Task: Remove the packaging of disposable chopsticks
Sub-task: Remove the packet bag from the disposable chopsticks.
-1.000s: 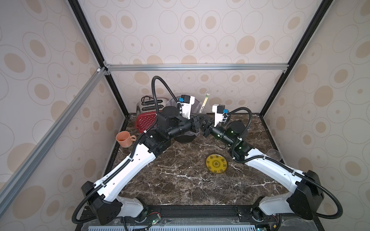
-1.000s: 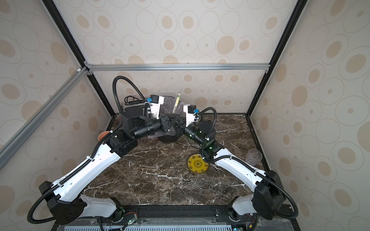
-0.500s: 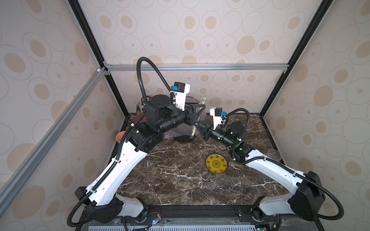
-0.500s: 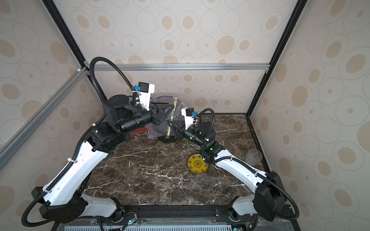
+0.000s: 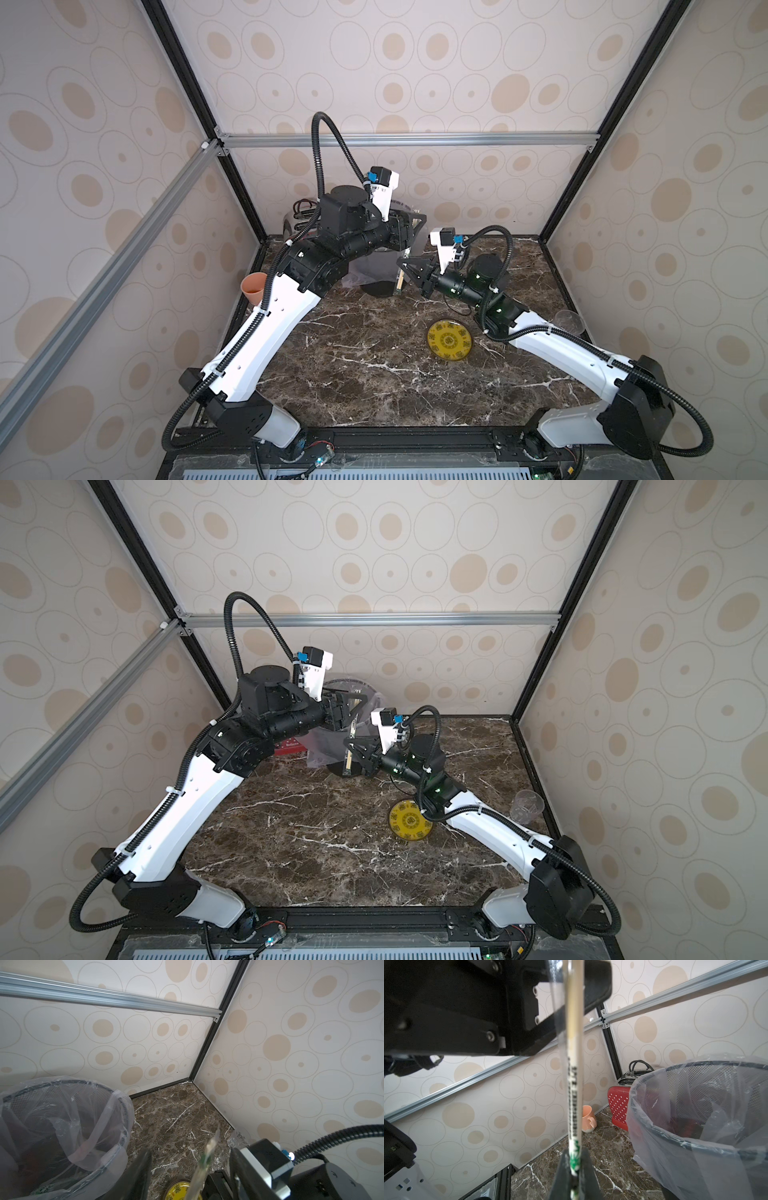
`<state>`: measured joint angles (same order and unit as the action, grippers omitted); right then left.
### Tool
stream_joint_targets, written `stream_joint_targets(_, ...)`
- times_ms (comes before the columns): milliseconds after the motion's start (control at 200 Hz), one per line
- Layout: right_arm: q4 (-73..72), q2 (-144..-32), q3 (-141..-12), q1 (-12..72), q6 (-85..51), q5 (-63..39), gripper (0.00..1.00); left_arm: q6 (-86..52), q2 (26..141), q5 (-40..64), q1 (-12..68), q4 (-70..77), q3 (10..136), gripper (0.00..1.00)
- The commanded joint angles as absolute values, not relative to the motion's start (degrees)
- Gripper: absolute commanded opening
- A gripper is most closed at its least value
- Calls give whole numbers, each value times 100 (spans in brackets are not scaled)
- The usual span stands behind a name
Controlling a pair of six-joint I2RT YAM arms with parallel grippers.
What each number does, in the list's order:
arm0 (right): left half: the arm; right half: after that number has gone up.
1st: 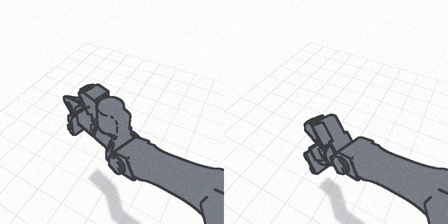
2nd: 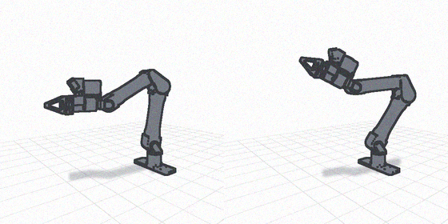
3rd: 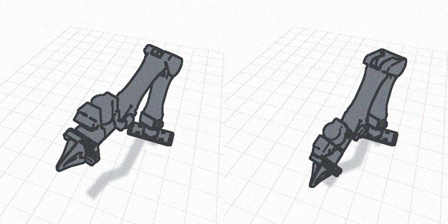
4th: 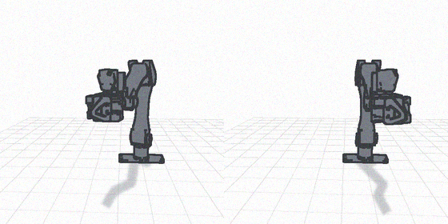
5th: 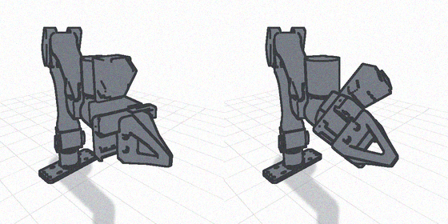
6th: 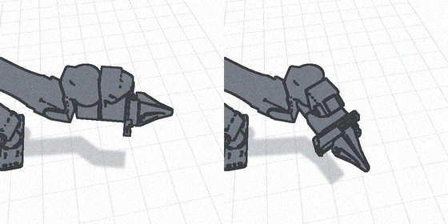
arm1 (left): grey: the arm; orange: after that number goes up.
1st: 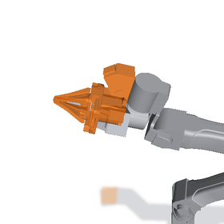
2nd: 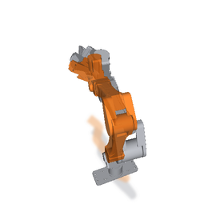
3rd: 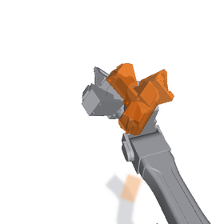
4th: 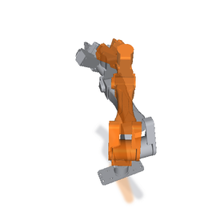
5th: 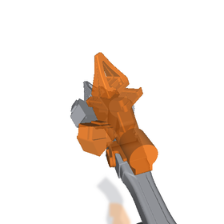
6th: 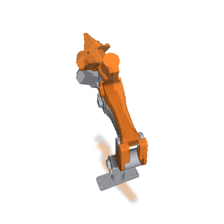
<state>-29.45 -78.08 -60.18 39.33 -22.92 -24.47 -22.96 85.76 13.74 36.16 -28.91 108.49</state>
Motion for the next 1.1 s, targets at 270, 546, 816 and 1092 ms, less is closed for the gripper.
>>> stream_joint_targets(270,-2950,-7734,-5937,3993,-2232,-2522,0,-2409,8349,1699,3502,-2629,10927,36)
stream_joint_targets(546,-2952,-7691,-5887,4003,-2235,-2523,0,-2451,8394,1748,3491,-2490,10848,26)
stream_joint_targets(816,-2978,-7682,-5861,4025,-2244,-2514,0,-2549,8429,1843,3495,-2386,10848,22)
stream_joint_targets(1092,-2953,-7647,-5897,4031,-2197,-2505,0,-2400,8507,1637,3494,-2731,10949,44)
